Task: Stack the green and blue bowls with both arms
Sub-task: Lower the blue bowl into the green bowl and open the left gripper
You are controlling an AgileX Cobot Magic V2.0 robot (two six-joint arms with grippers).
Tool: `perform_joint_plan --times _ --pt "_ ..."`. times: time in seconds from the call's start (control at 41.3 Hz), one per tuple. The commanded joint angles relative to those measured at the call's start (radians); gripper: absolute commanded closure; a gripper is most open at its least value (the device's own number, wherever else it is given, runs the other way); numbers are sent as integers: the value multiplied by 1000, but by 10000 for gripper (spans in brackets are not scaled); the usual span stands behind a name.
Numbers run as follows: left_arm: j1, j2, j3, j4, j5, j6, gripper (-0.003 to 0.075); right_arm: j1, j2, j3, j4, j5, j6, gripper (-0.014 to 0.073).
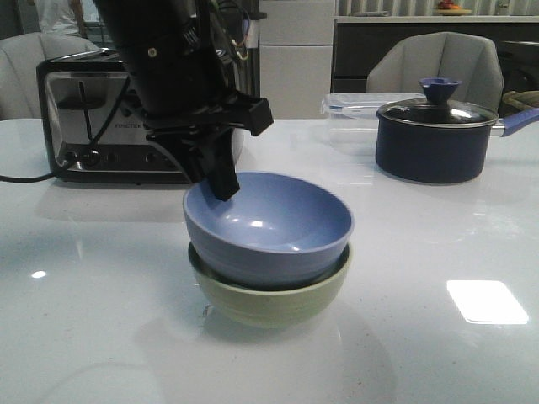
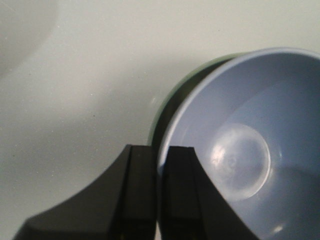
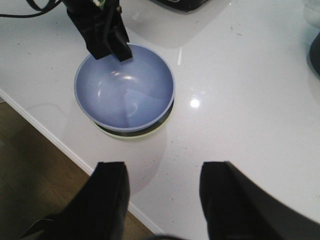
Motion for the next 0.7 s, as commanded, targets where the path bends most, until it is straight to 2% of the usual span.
perform_joint_plan --times 0.0,0.073,0.121,0.242,0.339,0.557,0.679 --pt "-6 -37 -23 -19 -31 -2 622 -2 -7 -26 -1 -64 -11 146" --pt "-6 -30 -23 -19 -38 0 599 -2 -7 -26 -1 -64 -11 146" --pt "-6 -28 -23 -21 -38 0 557 -2 -7 -26 -1 -64 -11 146" --pt "-6 -28 -23 -21 -34 4 403 -2 -7 -26 -1 -64 -11 146" --pt "-6 -36 -23 -16 -23 8 321 -2 -7 -26 -1 -64 -11 146" --pt "-6 -147 -15 26 8 8 318 -2 -7 -26 -4 -89 -11 146" --pt "-6 -265 42 32 1 8 318 -2 -7 -26 -4 -88 -11 146"
